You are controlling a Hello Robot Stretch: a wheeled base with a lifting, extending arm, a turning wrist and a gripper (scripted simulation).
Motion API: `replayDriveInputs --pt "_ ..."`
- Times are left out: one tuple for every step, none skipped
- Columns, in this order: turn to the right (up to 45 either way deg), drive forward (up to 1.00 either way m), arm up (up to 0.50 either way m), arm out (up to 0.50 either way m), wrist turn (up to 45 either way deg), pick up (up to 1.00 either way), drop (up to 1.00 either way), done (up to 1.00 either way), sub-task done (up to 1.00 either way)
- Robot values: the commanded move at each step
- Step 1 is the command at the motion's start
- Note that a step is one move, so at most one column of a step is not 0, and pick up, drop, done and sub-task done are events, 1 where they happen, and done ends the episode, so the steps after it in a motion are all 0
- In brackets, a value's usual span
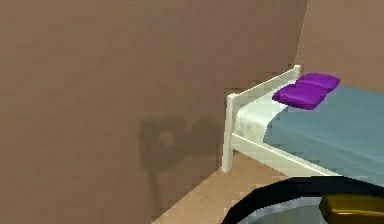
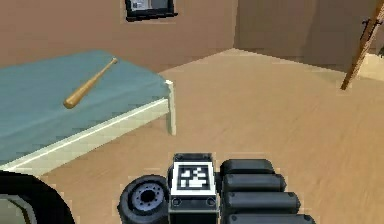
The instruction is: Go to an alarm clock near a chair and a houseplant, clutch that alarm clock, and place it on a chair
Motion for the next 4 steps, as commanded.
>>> replayDriveInputs --pt "45.0 0.0 0.0 0.0 0.0 0.0 0.0 0.0 0.0" --pt "6.0 0.0 0.0 0.0 0.0 0.0 0.0 0.0 0.0" --pt "45.0 0.0 0.0 0.0 0.0 0.0 0.0 0.0 0.0" --pt "45.0 0.0 0.0 0.0 0.0 0.0 0.0 0.0 0.0"
